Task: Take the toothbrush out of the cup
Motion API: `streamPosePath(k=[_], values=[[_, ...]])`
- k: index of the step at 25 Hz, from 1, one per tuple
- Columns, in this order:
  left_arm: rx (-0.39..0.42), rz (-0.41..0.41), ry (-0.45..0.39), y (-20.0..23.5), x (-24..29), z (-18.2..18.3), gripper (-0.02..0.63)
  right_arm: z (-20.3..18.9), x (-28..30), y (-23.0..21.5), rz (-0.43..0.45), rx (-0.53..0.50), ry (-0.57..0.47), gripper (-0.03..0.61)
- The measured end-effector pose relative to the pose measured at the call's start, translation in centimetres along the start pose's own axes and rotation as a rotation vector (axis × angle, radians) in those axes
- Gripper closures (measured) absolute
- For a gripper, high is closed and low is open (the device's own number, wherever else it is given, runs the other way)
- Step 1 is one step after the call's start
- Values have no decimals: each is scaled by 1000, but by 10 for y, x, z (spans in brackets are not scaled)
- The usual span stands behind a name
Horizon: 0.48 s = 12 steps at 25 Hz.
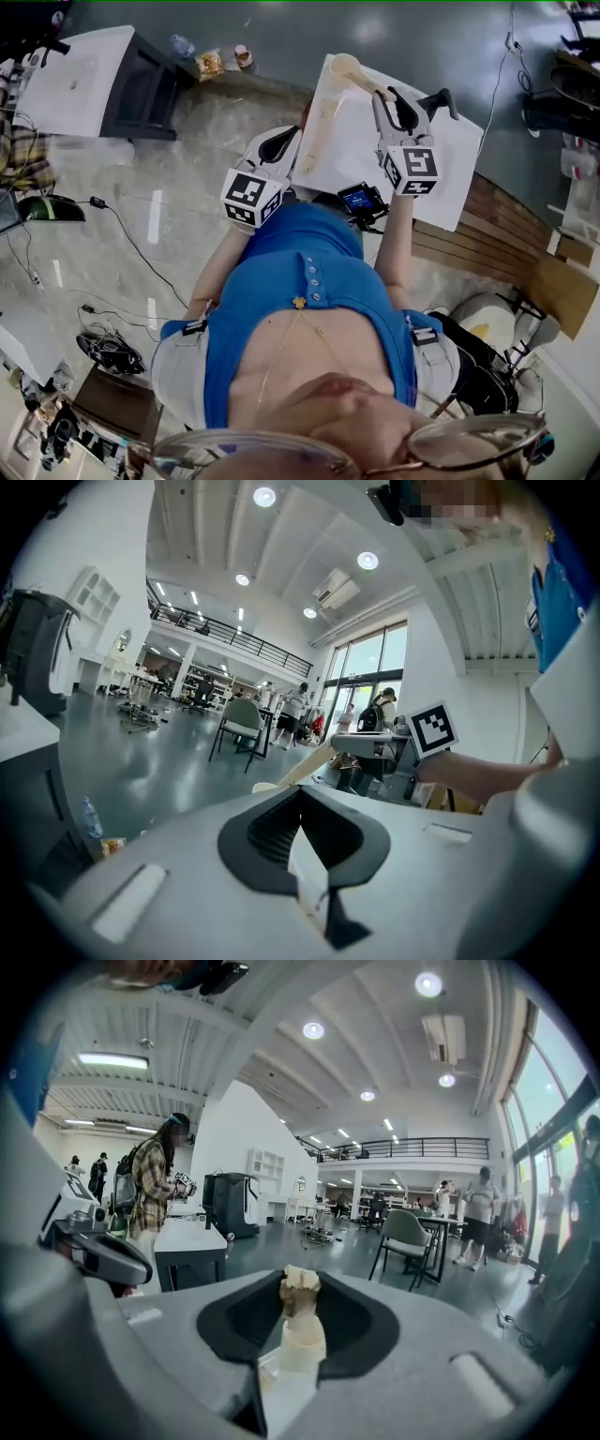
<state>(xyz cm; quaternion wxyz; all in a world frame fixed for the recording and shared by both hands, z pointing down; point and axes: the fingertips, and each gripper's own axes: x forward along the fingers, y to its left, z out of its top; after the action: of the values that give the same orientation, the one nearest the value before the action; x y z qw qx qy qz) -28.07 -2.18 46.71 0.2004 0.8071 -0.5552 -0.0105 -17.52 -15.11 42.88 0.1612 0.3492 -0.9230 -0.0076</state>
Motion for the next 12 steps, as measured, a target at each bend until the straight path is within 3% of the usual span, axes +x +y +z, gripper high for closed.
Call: streamPosePath(k=[12], values=[[34,-129,50,-41,20,-6,612,2,-60,-5,-54,92,-57,476]])
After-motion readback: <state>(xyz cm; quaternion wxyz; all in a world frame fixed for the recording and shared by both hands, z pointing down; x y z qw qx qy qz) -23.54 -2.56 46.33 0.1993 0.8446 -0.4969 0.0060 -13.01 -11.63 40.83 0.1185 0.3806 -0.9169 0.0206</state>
